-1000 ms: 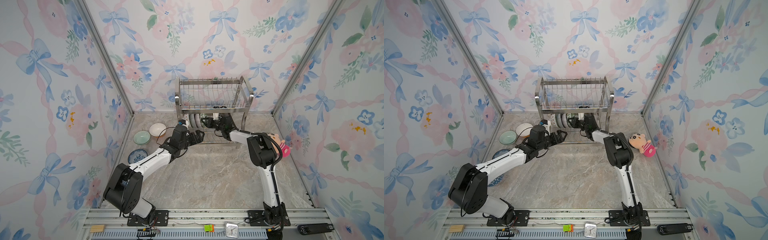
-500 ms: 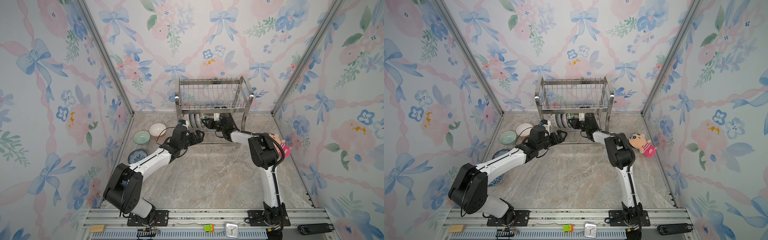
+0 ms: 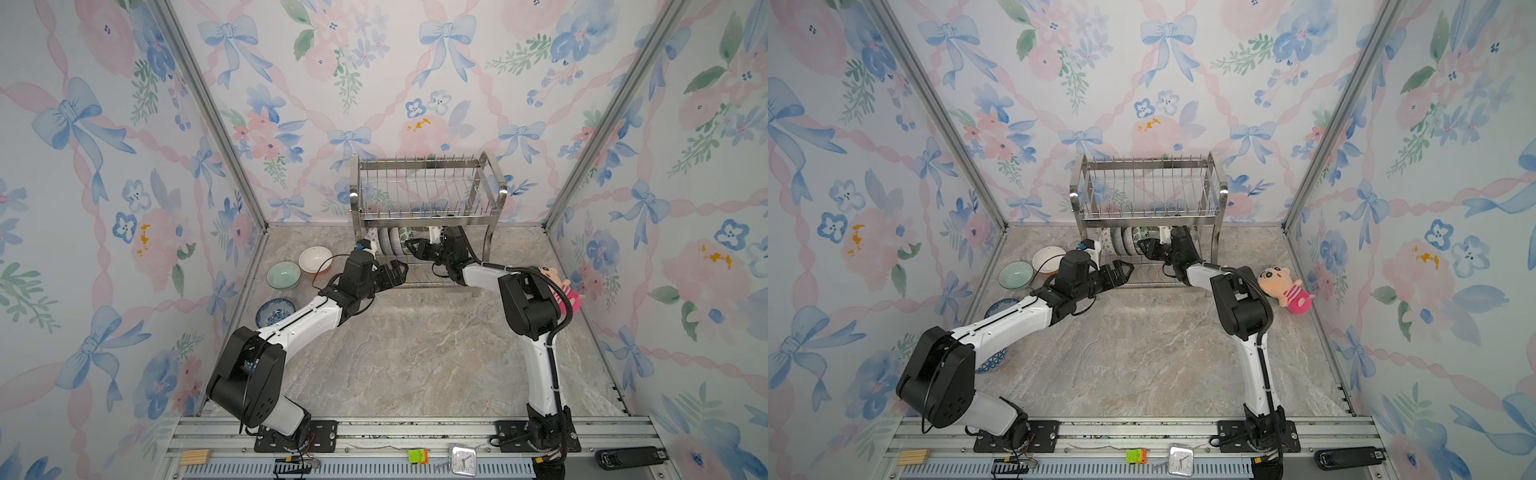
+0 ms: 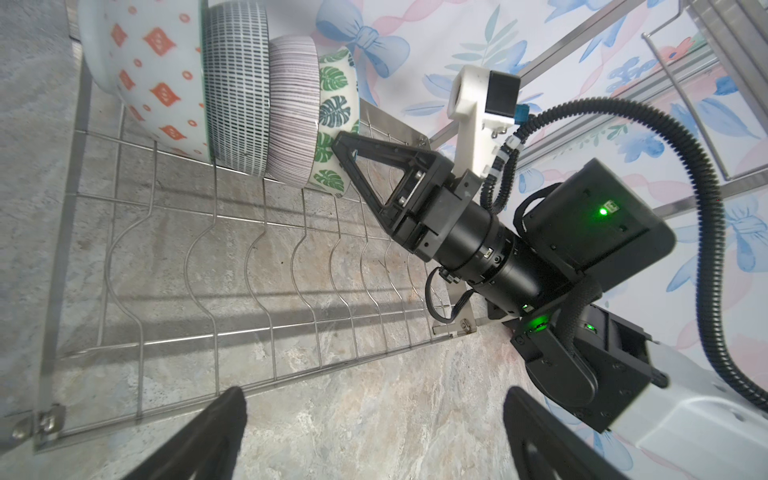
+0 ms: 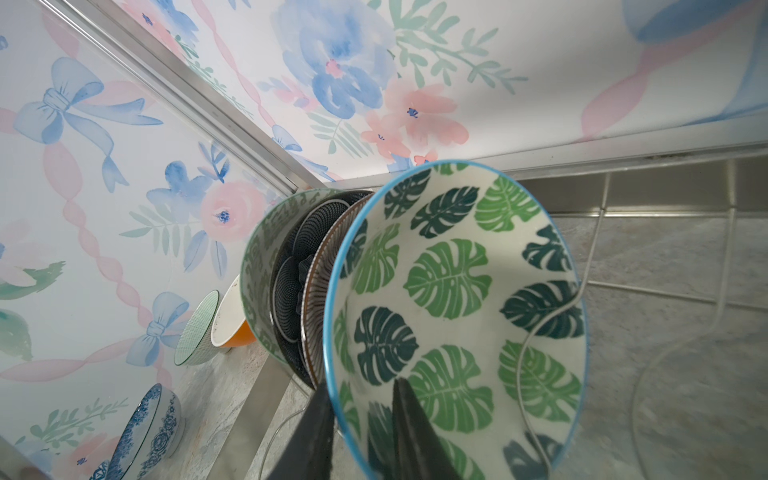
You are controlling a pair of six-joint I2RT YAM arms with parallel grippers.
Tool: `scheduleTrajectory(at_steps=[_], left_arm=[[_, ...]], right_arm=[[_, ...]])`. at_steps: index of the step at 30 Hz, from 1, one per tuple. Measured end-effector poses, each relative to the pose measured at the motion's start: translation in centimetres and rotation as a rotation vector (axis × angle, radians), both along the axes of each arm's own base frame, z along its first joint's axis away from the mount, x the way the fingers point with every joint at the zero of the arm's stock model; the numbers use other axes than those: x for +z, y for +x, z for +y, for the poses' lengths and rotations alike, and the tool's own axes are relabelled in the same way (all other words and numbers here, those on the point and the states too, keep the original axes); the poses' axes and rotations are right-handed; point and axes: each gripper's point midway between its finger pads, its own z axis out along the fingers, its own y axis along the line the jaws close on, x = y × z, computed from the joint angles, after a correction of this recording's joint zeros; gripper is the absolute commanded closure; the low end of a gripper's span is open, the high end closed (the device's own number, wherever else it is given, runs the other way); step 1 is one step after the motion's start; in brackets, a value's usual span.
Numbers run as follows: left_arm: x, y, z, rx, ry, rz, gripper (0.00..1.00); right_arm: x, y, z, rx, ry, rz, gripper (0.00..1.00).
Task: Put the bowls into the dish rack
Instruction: 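Open the right gripper and release the leaf-pattern bowl in the rack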
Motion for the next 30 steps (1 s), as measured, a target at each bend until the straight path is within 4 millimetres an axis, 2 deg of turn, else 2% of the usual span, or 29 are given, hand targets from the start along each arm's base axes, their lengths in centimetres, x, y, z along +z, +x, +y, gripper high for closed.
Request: scheduleTrajectory(at_steps=[11,27,30], left_arm=[[0.0,0.0,0.0,0.0,0.0,0.0,0.02],[0.0,0.0,0.0,0.001,0.0,0.001,0.02],[0.0,0.1,0.2,0.005,0.0,0.001,0.02]], right_arm=[[0.7,-1.7,-1.1,-0.029,0.003,-0.013,0.71],[2.3,-5.5,-1.7,-0.045,-0.036,-0.06,0.69],[2.8,-6.7,-1.7,-0.046,-0.07,-0.086,0.66]])
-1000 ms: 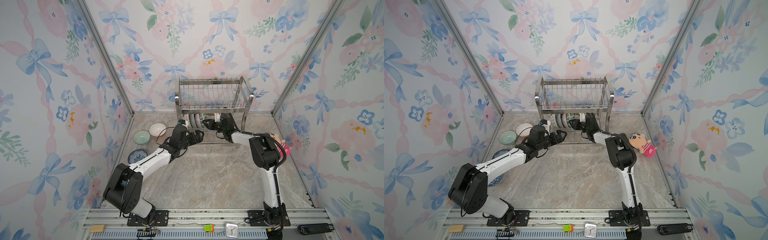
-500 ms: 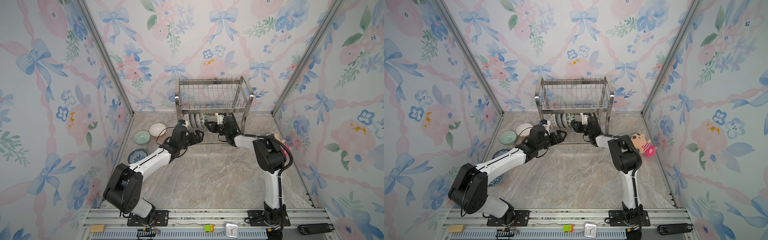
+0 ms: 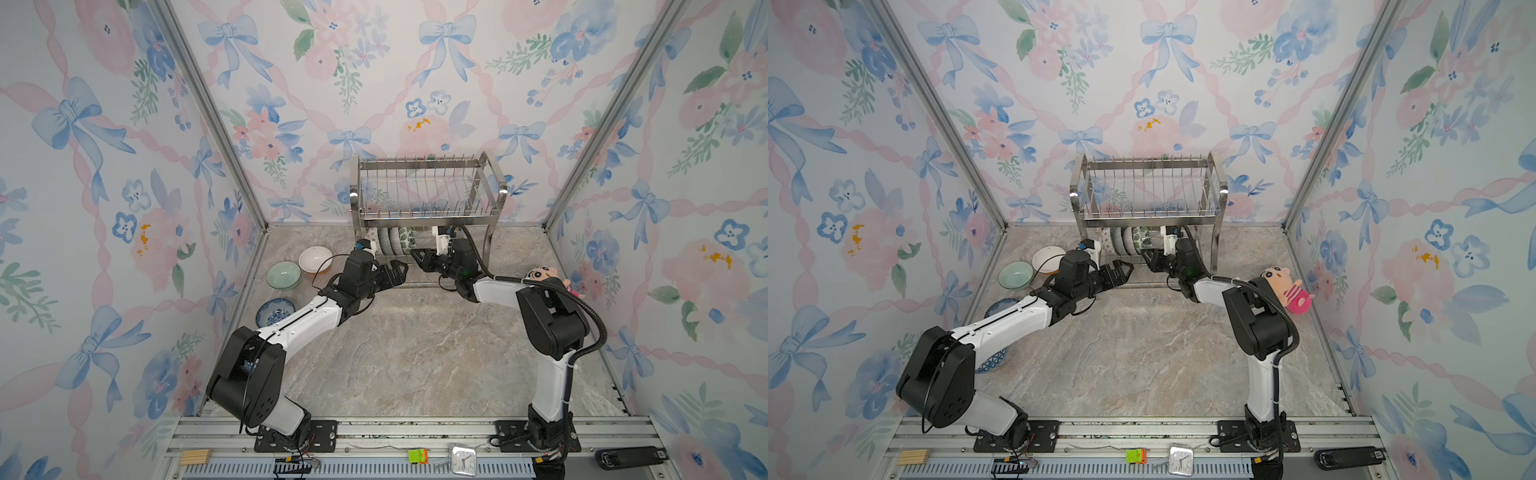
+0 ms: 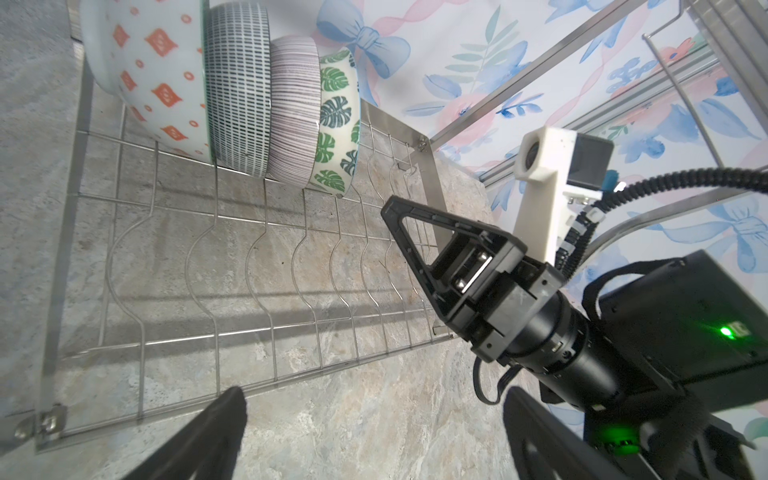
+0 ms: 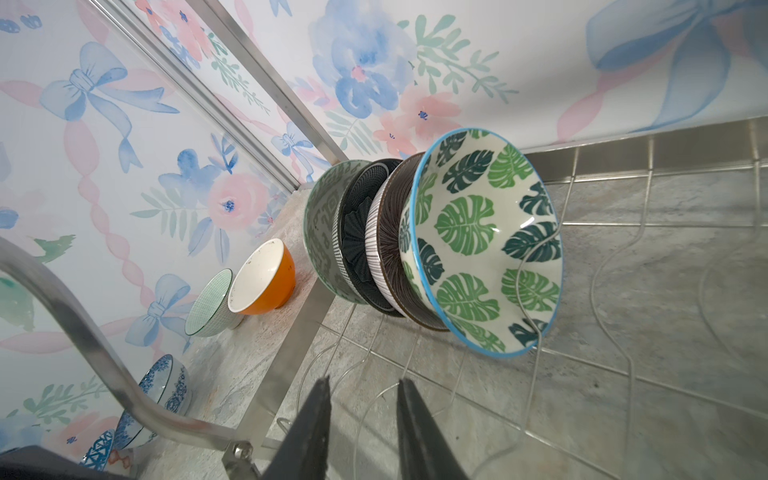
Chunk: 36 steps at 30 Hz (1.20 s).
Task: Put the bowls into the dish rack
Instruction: 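Open the right gripper and release the leaf-pattern bowl in the rack, then withdraw the right gripper from the rack while the left gripper moves toward the table bowls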
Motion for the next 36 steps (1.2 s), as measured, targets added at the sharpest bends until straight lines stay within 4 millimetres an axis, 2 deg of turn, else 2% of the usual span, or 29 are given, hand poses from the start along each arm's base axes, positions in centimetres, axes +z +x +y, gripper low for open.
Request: scheduleTrajectory(at_steps=[3,5,11,12,17,25,31,36], left_arm=[[0.0,0.1,0.2,0.005,0.0,0.0,0.02],[0.0,0.1,0.2,0.005,0.0,0.0,0.02],[0.2,0.1,0.2,0.004,-0.002,-0.003,0.02],[0.3,0.0,0.2,0.005,-0.002,-0.005,0.02],[0.8,0.0,0.4,0.009,-0.007,-0.013,0.02],[2.3,-0.3,1.2,0.024,-0.015,-0.037,0.02],[4.6,-1.0,2.0,0.05,-0.015,-0.084,0.02],[4.7,-2.0,2.9,0.066,0.006,-0.062,0.02]], right_arm=[[0.3,-1.4,0.0,-0.001,-0.041,-0.025,0.65],[0.3,-2.2,-0.1,-0.003,-0.065,-0.037,0.6],[-0.8,-4.4,-1.6,-0.041,-0.153,-0.044,0.18],[-0.9,-4.6,-2.0,-0.05,-0.167,-0.045,0.02],[-0.4,-6.1,-3.2,-0.085,-0.228,-0.055,0.03],[2.7,-9.4,-5.0,-0.167,-0.327,-0.132,0.04],[2.8,-11.3,-7.0,-0.233,-0.396,-0.146,0.03],[3.3,-12.6,-9.2,-0.3,-0.407,-0.152,0.03]])
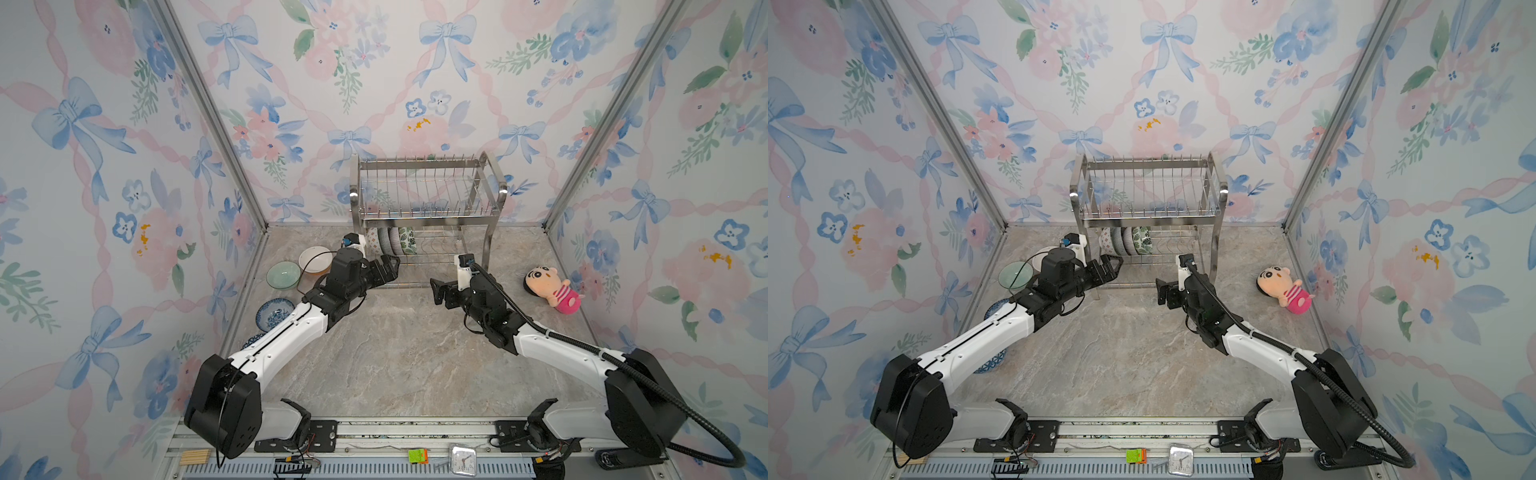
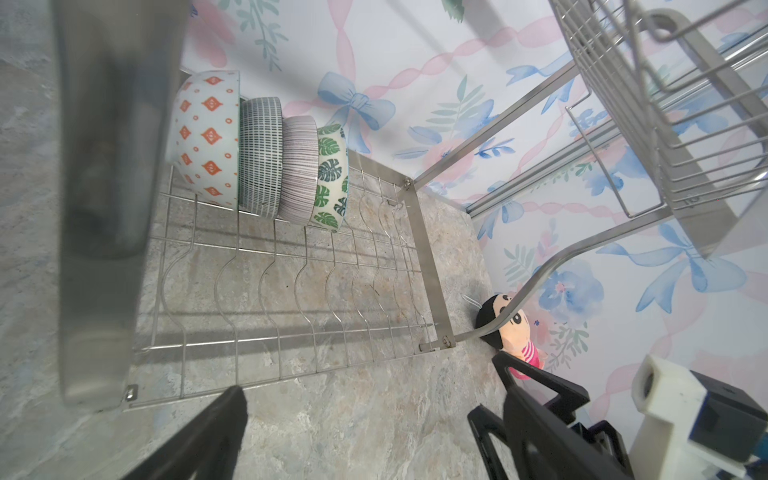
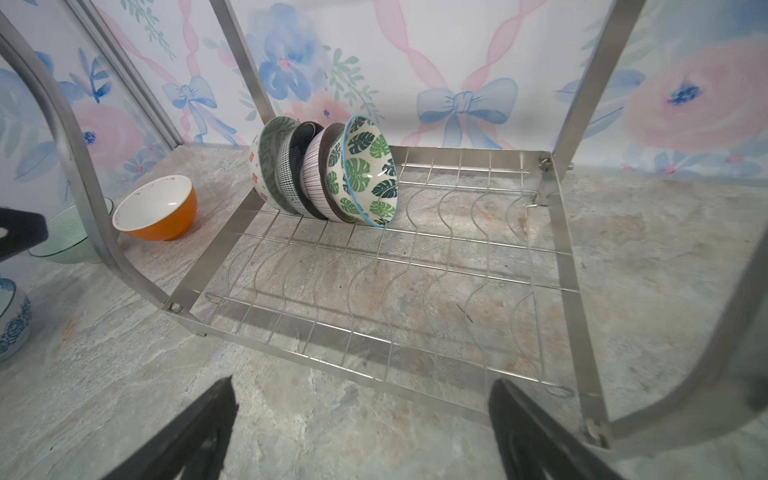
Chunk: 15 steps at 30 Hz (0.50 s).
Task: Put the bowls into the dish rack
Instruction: 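Withdraw the right gripper from the rack while the left gripper moves toward the table bowls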
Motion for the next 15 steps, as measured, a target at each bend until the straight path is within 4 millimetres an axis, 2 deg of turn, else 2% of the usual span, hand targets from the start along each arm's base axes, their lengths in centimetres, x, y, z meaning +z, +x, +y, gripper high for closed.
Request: scheduleTrajectory(at_steps=[5,8,12,15], left_arm=[[0.4,-1.9,2.6,0.056,0.04,0.029,0.02],[1.5,-2.9,5.3,0.115,0.056,0.03,0.02],[1.5,-3.9,9.8,0.219,0.078,0.065,0.02],[-0.4,-4.6,13.1,0.299,0.107,0.136,0.02]], right_arm=[[0.2,-1.1,-1.8,-0.024,0.039,-0.002,0.03],[-0.2,-1.7,-1.8,-0.002,0.021,0.022,0.03],[-0.6,-2.7,-0.6,0.056,-0.039,0.053,0.04],[0.2,-3.5,1.3,0.118,-0.072,0.046,0.03]])
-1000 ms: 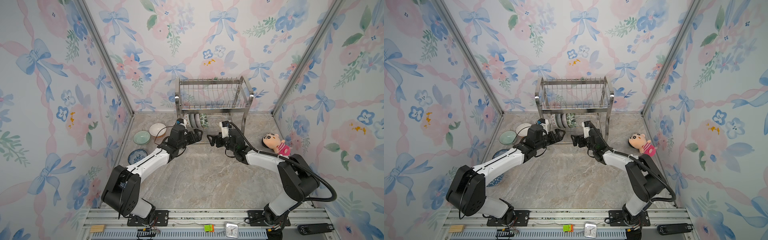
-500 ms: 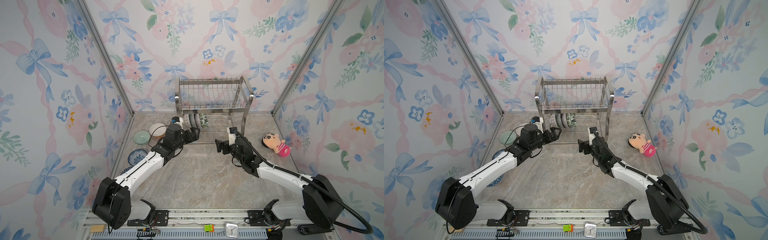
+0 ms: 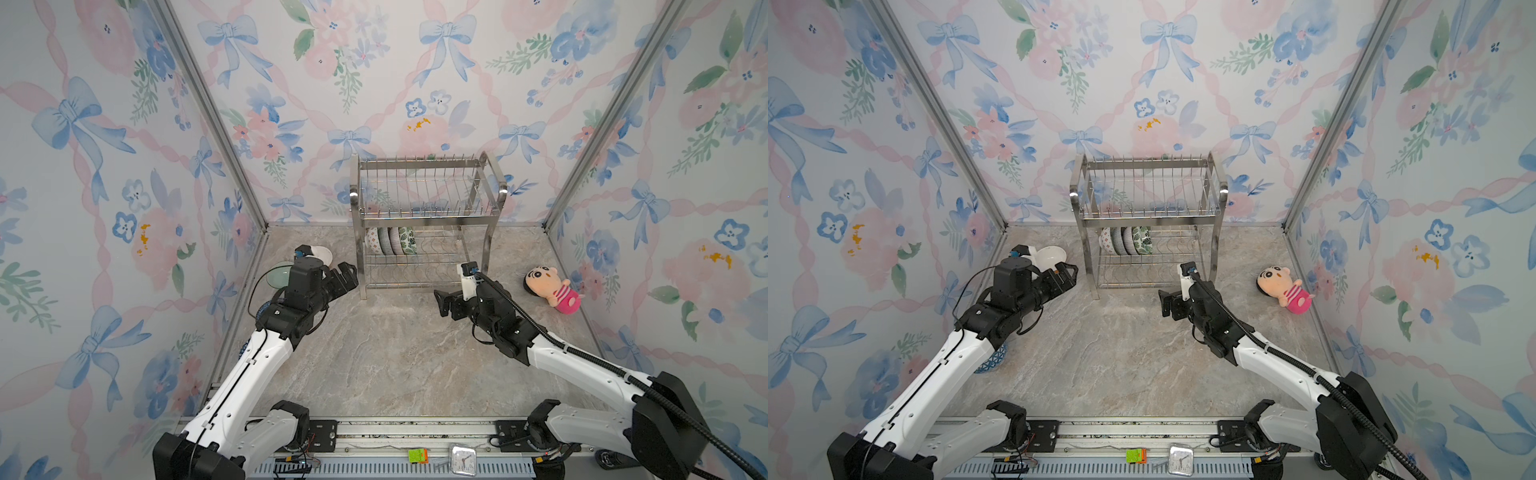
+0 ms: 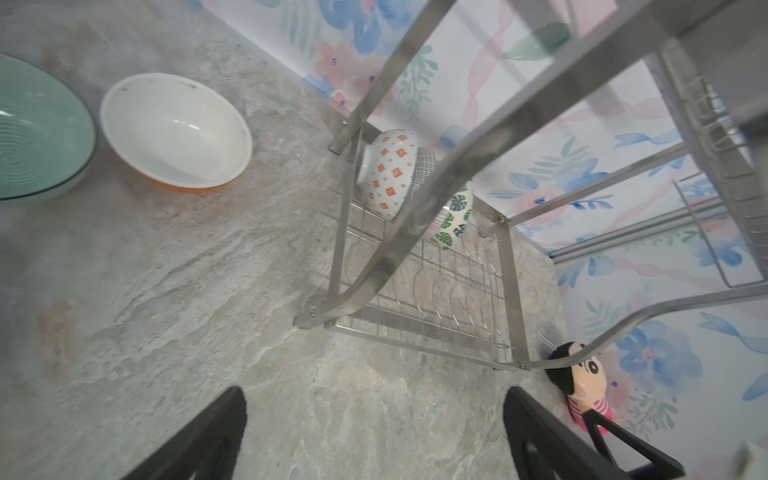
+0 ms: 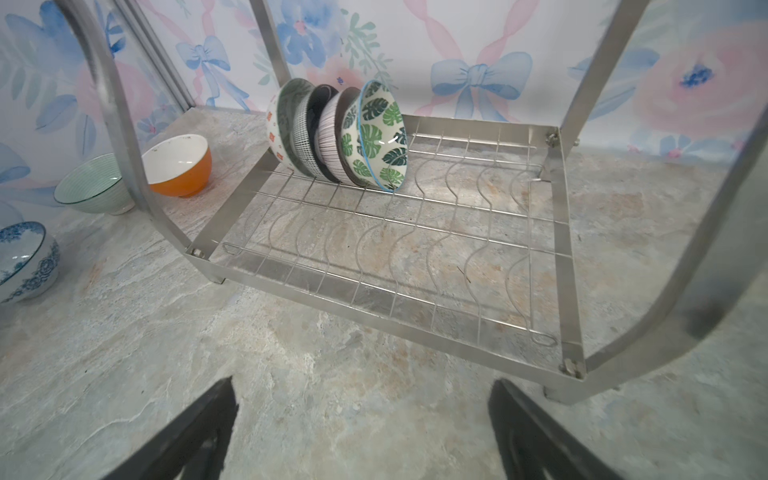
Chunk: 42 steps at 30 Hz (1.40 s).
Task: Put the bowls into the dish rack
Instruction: 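Withdraw the right gripper from the rack while the left gripper moves toward the table bowls, then lower the left gripper onto the blue triangle-pattern bowl's rim and close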
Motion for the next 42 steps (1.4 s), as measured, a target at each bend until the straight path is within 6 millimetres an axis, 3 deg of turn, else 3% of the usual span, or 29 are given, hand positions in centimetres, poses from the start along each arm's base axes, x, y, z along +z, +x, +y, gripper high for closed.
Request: scheduleTrajectory(at_steps=[4,7,15,23,30,37,42], left_arm=[[-3.5,-1.3,3.7,0.082,0.046,0.137,0.02],[-5.2,-2.3,5.6,0.125,0.079,0.219,0.02],[-8.1,-4.5,9.5,0.245,0.148,0.379,0.02],[-12.0,-7.7,13.3,0.39,0.198,0.524,0.02],[-13.3,-8.7,15.1,0.482,0.181,0.579,0.07],[-17.1,-10.8,15.8,0.542,0.155,0.695,0.29],[-17.5,-10.7,16.0,0.56,0.148,0.695,0.41]], right_arm=[[0.5,-0.7,2.6,0.072,-0.028,-0.008,0.03],[-0.3,-1.0,3.8,0.107,-0.057,0.01,0.04],[-2.7,-2.0,6.8,0.19,-0.13,0.054,0.04],[-3.4,-2.0,7.0,0.201,-0.147,0.062,0.04],[-3.4,-1.8,6.9,0.196,-0.143,0.062,0.04],[-3.0,-0.7,5.6,0.164,-0.113,0.068,0.03],[-2.2,-0.6,4.5,0.141,-0.076,0.061,0.04]])
